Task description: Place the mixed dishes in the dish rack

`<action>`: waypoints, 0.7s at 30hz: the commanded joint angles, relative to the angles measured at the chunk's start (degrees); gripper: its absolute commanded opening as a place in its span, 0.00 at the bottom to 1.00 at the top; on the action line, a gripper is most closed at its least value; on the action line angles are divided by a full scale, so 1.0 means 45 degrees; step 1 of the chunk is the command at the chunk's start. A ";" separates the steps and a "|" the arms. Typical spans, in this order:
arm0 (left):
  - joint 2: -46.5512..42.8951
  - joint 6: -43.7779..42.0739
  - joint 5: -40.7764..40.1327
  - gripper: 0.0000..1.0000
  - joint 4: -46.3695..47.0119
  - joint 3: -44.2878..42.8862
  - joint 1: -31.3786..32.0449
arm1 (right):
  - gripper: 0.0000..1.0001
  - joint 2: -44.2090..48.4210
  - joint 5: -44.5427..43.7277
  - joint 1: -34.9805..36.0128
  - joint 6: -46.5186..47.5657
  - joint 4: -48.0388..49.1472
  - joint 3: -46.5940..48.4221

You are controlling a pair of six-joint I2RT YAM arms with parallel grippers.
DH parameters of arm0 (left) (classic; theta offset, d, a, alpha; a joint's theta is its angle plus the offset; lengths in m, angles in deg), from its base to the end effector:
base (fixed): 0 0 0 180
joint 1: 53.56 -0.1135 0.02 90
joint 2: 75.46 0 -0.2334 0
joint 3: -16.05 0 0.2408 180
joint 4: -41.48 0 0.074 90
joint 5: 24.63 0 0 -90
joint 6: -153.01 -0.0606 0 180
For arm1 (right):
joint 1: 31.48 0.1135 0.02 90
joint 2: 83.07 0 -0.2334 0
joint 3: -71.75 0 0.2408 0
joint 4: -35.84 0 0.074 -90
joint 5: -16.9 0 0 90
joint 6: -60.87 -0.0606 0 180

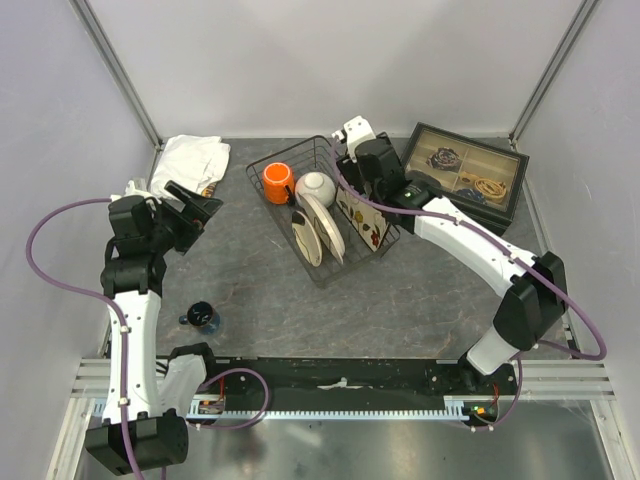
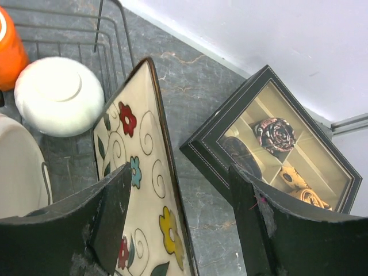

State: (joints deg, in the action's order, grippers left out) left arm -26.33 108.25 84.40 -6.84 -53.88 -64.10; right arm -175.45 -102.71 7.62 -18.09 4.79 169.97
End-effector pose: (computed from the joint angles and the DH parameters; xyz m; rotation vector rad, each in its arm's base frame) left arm 0.2089 0.0188 0.3148 -0.7893 1.9454 -0.7120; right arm 0.3168 0.2189 0.3172 -0.5242 1.8837 -0.1979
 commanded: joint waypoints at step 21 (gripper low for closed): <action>-0.0096 -0.0735 0.0147 0.99 0.0246 -0.0048 -0.0156 | 0.86 0.3124 0.2887 -0.0191 -0.1751 0.0628 0.0208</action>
State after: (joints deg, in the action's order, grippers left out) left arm -26.33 107.81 84.97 -6.73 -53.31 -64.45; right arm -166.51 -93.97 6.92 -23.22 6.19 169.97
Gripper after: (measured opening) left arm 0.991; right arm 0.822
